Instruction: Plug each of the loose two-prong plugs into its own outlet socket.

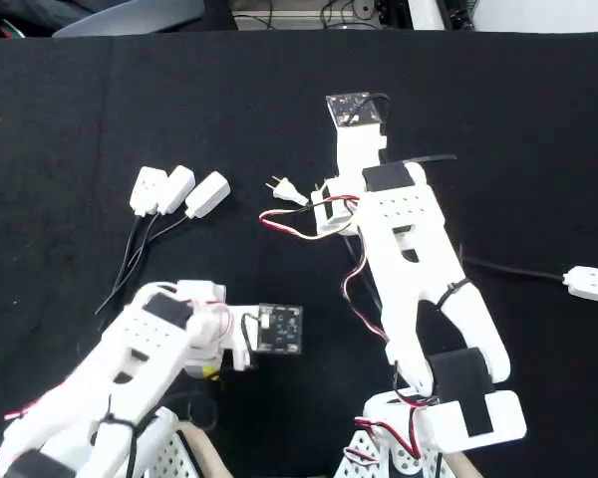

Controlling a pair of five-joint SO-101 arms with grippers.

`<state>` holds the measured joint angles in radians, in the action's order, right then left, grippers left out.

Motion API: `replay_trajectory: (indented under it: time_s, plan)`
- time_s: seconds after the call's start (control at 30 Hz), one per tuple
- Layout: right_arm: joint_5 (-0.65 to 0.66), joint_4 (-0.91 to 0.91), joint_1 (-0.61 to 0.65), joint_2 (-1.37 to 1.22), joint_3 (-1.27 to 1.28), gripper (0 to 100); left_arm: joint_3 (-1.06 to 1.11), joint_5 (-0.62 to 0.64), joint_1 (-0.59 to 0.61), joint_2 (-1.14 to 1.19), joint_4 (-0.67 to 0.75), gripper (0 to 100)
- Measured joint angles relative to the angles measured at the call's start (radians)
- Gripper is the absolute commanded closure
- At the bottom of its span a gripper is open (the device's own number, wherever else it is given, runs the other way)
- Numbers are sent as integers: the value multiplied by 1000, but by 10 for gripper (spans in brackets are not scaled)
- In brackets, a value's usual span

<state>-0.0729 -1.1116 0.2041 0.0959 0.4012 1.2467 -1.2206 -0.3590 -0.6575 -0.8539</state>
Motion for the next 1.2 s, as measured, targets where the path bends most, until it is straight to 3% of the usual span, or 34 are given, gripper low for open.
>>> replay_trajectory:
  time_s: [0.37,0.67,1.03,1.2]
  plan:
    - [0,0,0,0,0,987,-15,28,-5,29,8,830]
    - [0,0,0,0,0,987,6,48,-91,-132,-186,830]
    - [0,0,0,0,0,987,40,48,-103,-407,-371,830]
    - [0,0,0,0,0,987,107,21,-238,-551,-483,830]
